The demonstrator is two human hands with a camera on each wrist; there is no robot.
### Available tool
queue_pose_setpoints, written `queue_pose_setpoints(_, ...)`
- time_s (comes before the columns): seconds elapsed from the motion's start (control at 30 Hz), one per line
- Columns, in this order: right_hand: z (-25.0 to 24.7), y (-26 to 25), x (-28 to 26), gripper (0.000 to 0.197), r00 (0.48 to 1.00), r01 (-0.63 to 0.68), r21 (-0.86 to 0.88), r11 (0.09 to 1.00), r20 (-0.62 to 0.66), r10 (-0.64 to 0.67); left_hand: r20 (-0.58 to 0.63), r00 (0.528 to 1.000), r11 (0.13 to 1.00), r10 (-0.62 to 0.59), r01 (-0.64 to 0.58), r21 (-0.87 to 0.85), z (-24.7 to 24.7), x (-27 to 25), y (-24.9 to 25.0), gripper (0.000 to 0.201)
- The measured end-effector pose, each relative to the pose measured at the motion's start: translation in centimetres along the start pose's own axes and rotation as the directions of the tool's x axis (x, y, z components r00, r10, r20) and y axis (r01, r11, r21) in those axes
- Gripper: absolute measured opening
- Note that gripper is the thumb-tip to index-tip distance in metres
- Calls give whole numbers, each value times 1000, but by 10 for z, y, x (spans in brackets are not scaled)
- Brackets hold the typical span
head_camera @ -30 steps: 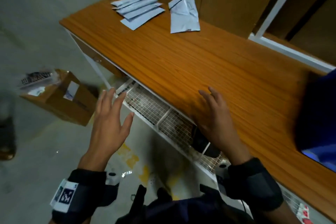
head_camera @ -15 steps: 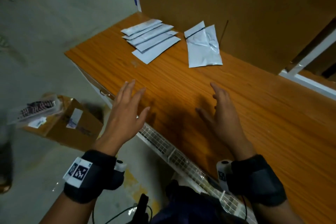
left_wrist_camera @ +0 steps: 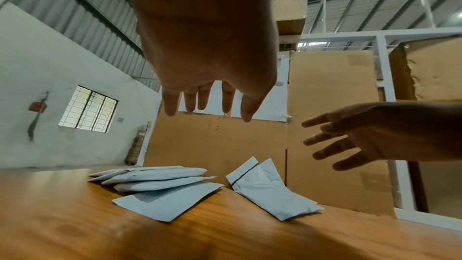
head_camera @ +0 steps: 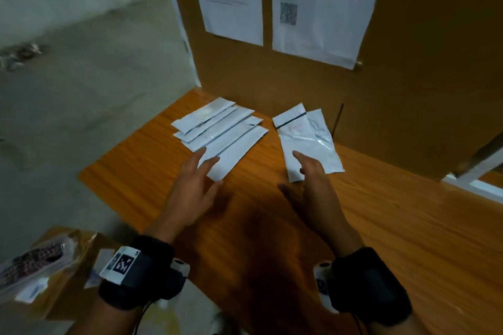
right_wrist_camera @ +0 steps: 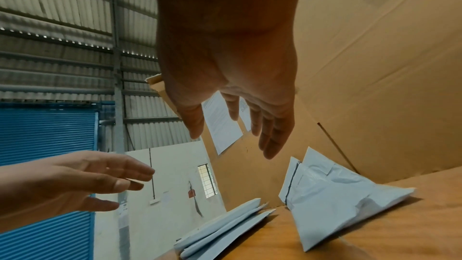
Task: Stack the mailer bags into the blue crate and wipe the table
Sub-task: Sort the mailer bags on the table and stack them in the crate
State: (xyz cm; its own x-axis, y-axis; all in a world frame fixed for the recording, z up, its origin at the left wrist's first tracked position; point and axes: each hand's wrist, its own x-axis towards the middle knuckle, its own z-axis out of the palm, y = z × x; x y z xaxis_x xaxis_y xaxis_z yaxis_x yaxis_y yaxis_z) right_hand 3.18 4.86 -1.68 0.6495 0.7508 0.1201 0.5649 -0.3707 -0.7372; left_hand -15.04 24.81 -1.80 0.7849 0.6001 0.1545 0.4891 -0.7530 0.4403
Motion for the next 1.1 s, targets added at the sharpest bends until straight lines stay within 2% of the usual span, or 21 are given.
queue_pose_setpoints(0.13, 29, -10, 47, 76, 999, -24, -35, 999, 27, 25, 25, 1000, 999, 5, -3, -47, -7, 61, -43, 48)
queue_pose_setpoints(0.33, 87, -49, 125, 60, 999, 45, -137, 990, 16, -43, -1, 999, 975, 43, -42, -220, -25, 154, -116, 34)
queue_pose_setpoints(0.43, 123, -66, 170, 54, 998, 4, -125, 992, 66, 4, 52, 999, 973, -5, 17, -230, -26, 203, -153, 30)
queue_pose_setpoints(0.5, 146, -73, 197, 47, 995, -42, -94, 995, 82, 50, 109, 994, 983, -30, 49, -176, -20, 233, -175, 29)
queue_pose_setpoints(0.63, 187, -79, 238, 38, 984, -161, -74, 984, 63, 166, 204, 979, 992, -7, 33, -126, 3, 280, -208, 29)
queue_pose_setpoints(0.7, 202, -77, 254, 39, 972, -215, -101, 971, 70, 223, 266, 963, 993, -47, 75, -97, 14, 294, -218, 35)
queue_pose_setpoints(0.83, 222, -75, 280, 33, 917, -397, -105, 912, -2, 399, 338, 924, 981, -180, 195, -11, 37, 312, -236, 73)
queue_pose_setpoints(0.93, 232, -80, 297, 53, 871, -491, -106, 865, -68, 486, 389, 895, 970, -219, 244, -15, 40, 328, -243, 98)
queue_pose_setpoints(1.0, 236, -83, 306, 62, 842, -540, -88, 837, -84, 534, 417, 891, 964, -180, 243, -105, 22, 331, -234, 97)
queue_pose_setpoints(1.1, 241, -86, 312, 59, 818, -571, 4, 821, -75, 570, 473, 872, 891, -127, 310, -332, 6, 332, -230, 87)
